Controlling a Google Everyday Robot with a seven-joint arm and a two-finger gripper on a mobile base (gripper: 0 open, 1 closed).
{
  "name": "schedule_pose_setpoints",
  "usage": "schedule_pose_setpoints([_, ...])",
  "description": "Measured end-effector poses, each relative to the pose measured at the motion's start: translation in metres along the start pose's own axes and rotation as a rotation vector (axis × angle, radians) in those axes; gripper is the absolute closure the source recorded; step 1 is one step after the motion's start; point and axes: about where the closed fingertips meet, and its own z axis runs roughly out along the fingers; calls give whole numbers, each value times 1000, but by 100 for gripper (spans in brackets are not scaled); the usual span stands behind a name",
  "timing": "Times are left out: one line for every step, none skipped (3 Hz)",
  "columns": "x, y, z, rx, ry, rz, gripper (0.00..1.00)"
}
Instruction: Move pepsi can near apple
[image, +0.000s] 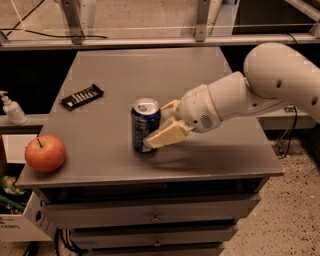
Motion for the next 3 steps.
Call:
schedule_pose_setpoints([-15,15,41,-30,26,-47,100])
schedule_pose_setpoints([-42,25,67,-53,0,-91,100])
schedule_pose_setpoints([-66,32,90,-82,-21,-128,100])
